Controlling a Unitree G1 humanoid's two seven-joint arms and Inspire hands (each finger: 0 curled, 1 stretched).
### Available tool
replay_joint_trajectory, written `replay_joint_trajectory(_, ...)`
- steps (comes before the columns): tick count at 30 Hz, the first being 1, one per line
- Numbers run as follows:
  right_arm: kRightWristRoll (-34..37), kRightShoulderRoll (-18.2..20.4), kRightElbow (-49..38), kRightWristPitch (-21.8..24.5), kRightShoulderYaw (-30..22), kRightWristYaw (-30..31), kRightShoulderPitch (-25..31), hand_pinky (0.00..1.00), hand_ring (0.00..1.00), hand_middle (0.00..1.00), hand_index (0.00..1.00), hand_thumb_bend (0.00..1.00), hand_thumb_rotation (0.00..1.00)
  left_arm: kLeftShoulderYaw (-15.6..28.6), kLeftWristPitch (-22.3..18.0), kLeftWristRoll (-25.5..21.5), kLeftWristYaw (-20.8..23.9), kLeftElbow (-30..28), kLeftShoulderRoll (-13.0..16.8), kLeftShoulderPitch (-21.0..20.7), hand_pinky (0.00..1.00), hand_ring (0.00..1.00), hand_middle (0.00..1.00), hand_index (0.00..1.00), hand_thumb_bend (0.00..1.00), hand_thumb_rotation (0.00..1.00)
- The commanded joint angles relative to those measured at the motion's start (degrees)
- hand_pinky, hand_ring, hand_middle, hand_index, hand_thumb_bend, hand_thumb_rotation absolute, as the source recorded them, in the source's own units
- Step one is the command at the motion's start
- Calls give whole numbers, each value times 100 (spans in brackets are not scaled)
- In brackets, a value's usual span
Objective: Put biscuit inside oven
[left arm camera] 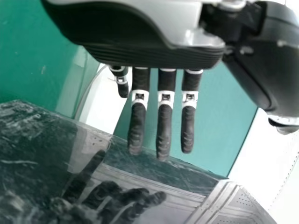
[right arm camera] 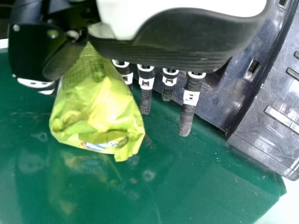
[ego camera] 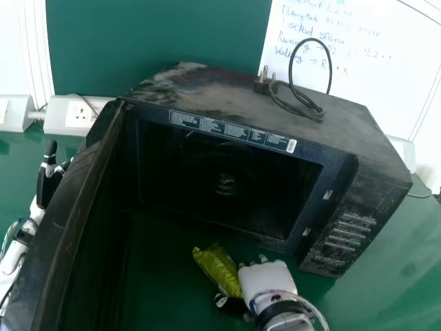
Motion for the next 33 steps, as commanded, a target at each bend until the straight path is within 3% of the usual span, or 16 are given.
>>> replay_joint_trajectory(1, 180, 50, 191, -216, 116, 188, 341, 64, 75, 82, 83, 71, 16, -18, 23, -6, 15, -41, -22, 64, 25, 31, 40, 49, 52, 7)
replay_joint_trajectory(7, 75, 71, 242, -359, 123, 84, 353, 41, 50, 60, 71, 77, 12, -20, 44, -9, 43, -86, -32, 78, 25, 32, 40, 49, 52, 7)
replay_joint_trajectory(10, -154, 144, 379, -371, 165, 112, 283, 37, 44, 52, 63, 81, 10, -16, 39, -24, 37, -79, -34, 77, 25, 31, 40, 49, 52, 7)
replay_joint_trajectory(11, -209, 180, 412, -349, 163, 42, 288, 35, 42, 50, 63, 67, 4, -18, 32, -19, 30, -74, -29, 77, 25, 31, 40, 49, 52, 7)
replay_joint_trajectory(13, -228, 270, 446, -266, 120, -189, 341, 29, 35, 48, 63, 60, 1, -22, 17, 0, 25, -53, -19, 71, 25, 32, 40, 49, 52, 7)
replay_joint_trajectory(16, -190, 329, 478, -239, 45, -369, 377, 23, 28, 47, 64, 57, 0, -21, 20, 6, 40, -35, -22, 60, 25, 32, 40, 49, 52, 7)
replay_joint_trajectory(24, -10, 375, 425, -265, -127, -483, 372, 18, 24, 47, 64, 57, 0, -28, 25, -18, 20, -60, -38, 73, 25, 32, 41, 49, 52, 7)
replay_joint_trajectory(33, 462, 326, 164, -265, -442, -815, 451, 9, 17, 47, 73, 57, 0, -35, 20, -18, 6, -47, -40, 65, 25, 32, 41, 49, 52, 7)
